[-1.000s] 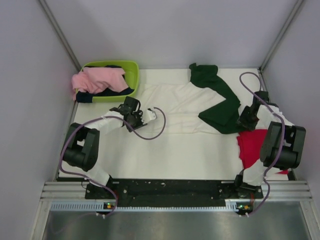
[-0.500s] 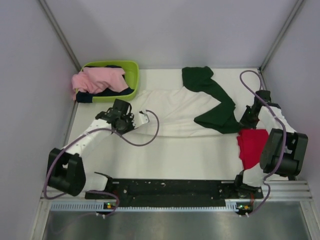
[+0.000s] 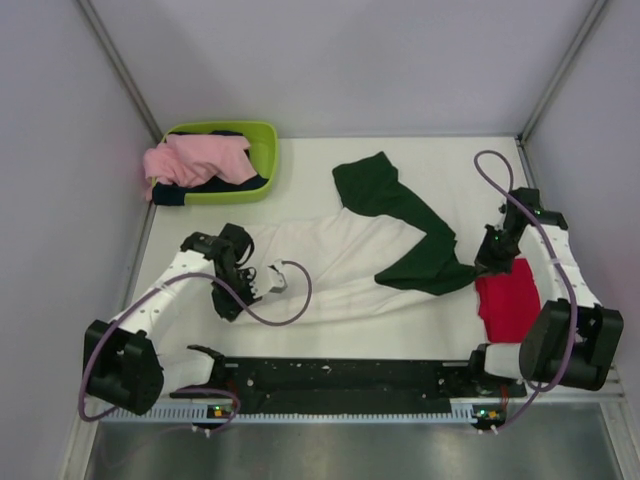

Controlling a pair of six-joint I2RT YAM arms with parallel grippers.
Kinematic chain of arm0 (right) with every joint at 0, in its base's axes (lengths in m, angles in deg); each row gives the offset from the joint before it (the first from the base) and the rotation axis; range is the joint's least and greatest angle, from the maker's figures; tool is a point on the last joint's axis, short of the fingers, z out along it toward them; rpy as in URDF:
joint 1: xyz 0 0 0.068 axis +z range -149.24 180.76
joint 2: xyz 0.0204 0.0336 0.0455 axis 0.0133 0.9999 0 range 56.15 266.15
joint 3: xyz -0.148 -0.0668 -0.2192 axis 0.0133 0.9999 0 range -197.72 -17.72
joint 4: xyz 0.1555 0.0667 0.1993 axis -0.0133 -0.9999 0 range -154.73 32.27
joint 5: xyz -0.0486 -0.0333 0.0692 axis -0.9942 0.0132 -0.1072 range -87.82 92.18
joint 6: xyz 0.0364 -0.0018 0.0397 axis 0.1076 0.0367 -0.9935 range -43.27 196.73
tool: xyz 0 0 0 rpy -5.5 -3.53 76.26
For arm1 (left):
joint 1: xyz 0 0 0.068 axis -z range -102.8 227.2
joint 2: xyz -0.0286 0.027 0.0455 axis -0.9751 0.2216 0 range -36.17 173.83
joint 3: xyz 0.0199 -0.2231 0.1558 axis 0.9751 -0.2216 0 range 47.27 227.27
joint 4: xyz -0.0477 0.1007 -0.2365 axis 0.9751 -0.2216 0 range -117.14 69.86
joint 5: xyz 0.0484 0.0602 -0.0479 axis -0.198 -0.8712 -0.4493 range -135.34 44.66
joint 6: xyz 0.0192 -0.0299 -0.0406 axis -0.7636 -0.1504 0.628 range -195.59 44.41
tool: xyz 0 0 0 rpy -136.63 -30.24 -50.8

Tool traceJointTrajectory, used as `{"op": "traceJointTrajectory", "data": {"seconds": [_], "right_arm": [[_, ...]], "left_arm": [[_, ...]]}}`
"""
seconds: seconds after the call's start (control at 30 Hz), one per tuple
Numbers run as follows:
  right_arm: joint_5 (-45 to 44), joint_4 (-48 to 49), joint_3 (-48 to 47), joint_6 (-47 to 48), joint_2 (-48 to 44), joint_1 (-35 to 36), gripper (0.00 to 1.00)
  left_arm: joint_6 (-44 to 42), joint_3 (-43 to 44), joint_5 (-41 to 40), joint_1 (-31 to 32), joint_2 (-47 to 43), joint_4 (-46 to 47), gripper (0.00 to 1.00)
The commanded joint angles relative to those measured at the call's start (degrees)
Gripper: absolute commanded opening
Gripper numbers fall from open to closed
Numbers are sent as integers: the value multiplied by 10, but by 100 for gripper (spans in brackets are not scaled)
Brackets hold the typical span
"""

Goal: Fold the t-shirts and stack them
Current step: Fold the flattened tshirt in 1/3 of the way

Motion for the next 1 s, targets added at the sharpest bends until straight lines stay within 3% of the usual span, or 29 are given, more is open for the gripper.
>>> {"op": "traceJointTrajectory", "data": {"seconds": [0.0,0.03,0.07,0.1,0.13,0.17,0.3,0.33,0.43,0.5,0.73,0.83,0.97], "right_arm": [[4,-66,-14,14,-34,1,0],[6,-67,-8,15,-40,1,10],[2,-65,-4,15,-43,0,36],[-2,-64,-5,14,-46,1,48],[-13,-59,-12,12,-46,0,53],[-17,-53,-24,13,-47,0,57],[8,14,-123,15,-35,6,59],[18,39,-150,22,-24,16,59],[44,97,-254,52,50,69,59],[70,133,-321,63,111,95,59],[113,218,-528,11,371,142,59],[121,250,-609,-22,474,151,59],[113,253,-724,-49,621,162,59]], "left_arm": [[-10,17,43,9,-12,-111,18],[-13,18,47,10,-12,-119,32],[-16,20,44,12,-11,-119,50],[-16,27,39,11,-9,-116,68],[-8,41,22,11,-7,-103,92],[15,56,-1,10,-3,-65,99],[74,189,-27,-62,55,46,98],[94,226,-20,-85,82,60,93],[162,329,-6,-149,179,95,64],[181,361,17,-173,225,114,58],[203,289,61,-179,248,290,66],[192,251,44,-172,255,374,73],[211,269,25,-173,310,371,80]]}}
